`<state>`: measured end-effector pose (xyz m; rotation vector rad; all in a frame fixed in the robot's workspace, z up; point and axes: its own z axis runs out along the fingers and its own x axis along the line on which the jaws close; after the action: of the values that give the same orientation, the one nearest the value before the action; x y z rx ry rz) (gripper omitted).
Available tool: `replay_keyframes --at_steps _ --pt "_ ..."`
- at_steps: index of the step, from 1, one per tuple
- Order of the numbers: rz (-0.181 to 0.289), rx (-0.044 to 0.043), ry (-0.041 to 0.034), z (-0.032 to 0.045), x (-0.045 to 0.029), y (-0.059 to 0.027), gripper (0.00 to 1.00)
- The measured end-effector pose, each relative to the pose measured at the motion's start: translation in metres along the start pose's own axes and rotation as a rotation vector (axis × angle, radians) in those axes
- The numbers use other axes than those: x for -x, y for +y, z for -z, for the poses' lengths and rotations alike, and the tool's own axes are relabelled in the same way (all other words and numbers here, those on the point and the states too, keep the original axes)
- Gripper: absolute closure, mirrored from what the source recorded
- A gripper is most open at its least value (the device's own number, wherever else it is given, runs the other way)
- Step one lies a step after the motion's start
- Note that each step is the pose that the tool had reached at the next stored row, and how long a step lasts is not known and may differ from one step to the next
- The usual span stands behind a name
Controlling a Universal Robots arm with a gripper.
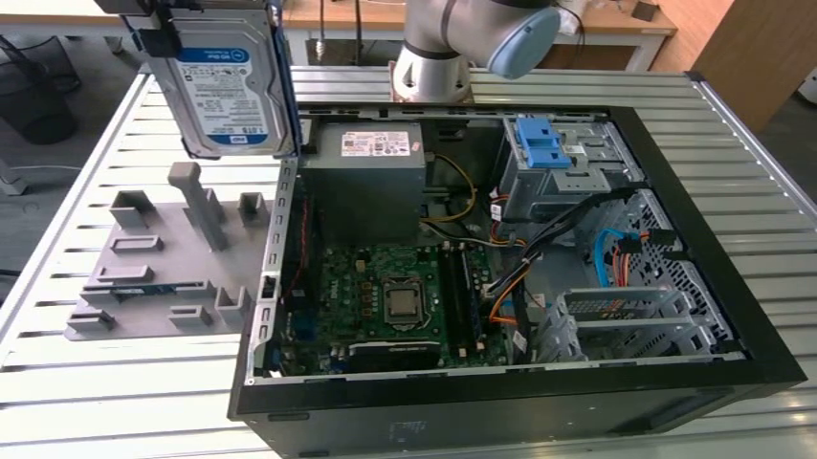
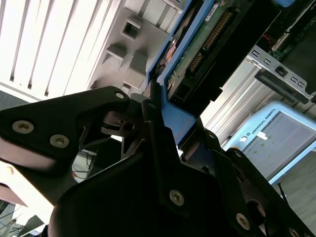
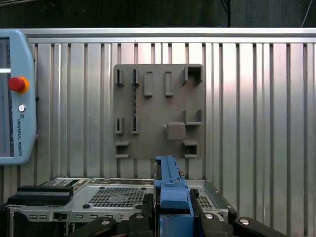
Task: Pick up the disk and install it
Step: 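Pick up the disk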
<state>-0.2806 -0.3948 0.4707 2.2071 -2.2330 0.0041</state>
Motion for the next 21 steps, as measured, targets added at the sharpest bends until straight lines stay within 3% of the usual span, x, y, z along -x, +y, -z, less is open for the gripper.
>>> replay_keyframes --at_steps 21 --pt "-0.007 0.0000 0.0000 -0.0001 -0.0125 -0.0243 0.64"
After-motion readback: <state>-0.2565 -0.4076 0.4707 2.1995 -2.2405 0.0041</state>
